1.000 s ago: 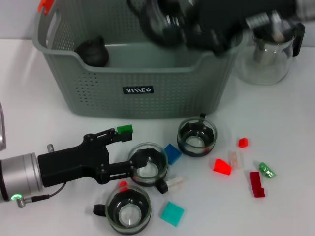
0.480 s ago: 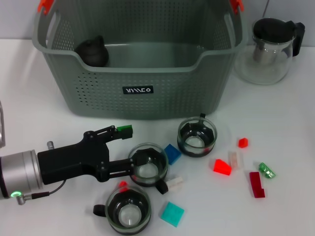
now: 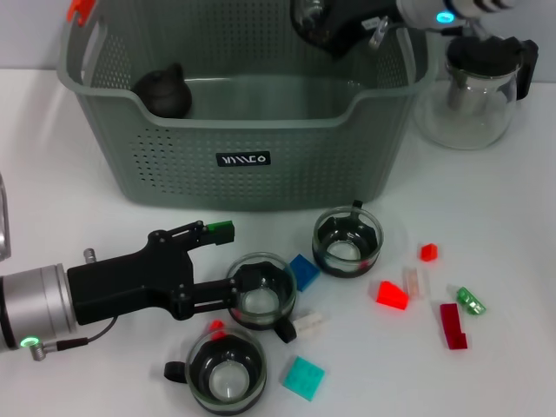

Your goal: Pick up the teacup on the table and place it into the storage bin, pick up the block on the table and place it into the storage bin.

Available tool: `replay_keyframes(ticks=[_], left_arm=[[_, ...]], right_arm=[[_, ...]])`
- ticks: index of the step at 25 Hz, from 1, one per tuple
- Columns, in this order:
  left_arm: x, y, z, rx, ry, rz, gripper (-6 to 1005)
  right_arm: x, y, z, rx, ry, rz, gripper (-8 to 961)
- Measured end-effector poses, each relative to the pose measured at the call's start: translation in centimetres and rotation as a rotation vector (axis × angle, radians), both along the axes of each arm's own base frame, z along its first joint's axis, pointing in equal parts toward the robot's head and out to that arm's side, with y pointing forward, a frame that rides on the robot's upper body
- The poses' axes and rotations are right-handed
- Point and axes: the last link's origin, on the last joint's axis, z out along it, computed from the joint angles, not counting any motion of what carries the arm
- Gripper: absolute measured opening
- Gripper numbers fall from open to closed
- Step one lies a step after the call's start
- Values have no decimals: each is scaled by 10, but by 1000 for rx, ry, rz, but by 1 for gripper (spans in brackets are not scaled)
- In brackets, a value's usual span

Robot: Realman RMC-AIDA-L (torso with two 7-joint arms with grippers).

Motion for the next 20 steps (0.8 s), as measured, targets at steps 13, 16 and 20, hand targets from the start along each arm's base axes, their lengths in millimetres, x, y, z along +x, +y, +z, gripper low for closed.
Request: replay_keyframes(ticks=[13, 16, 20], left_arm=[[1, 1, 0, -1, -2, -2, 810], [1, 1, 0, -1, -2, -2, 811], [1, 1, 0, -1, -2, -3, 810]], right_arm=[[11, -2, -11, 12, -26, -15, 198], [13, -4, -14, 8, -37, -17, 207], [15, -5, -15, 12, -32, -27, 218]])
